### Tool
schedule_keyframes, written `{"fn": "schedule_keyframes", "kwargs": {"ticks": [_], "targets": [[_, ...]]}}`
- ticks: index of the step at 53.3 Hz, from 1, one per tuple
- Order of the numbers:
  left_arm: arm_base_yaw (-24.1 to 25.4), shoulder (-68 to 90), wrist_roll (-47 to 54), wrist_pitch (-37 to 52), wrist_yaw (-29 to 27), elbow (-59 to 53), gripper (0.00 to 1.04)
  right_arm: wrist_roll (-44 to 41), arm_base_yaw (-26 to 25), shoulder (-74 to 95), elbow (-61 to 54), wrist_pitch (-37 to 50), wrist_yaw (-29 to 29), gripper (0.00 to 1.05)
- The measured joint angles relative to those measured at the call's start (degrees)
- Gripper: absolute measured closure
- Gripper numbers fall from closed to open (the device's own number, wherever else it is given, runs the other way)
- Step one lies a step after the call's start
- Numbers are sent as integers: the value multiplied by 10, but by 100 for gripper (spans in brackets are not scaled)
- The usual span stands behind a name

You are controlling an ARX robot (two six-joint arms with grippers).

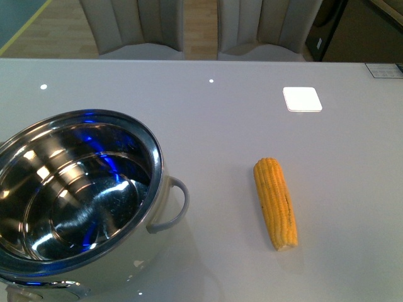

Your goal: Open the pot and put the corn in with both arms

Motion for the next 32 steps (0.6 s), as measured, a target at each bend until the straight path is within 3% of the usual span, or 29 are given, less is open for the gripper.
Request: {"fn": "schedule_keyframes", "kwargs": {"ticks": [13,18,23,27,32], "targets": [[2,-63,-9,-12,10,-15,7,0,0,0,0,0,0,9],[6,-48,25,93,135,-50,28,0,0,0,0,0,0,9],[-13,-67,34,141,188,-85,42,0,0,0,0,0,-1,9],[-31,-90,37,150,193,-108,57,0,0,0,0,0,0,9],[-91,-189,50,125,150,-181,77,0,0,0,0,0,1,9]]}}
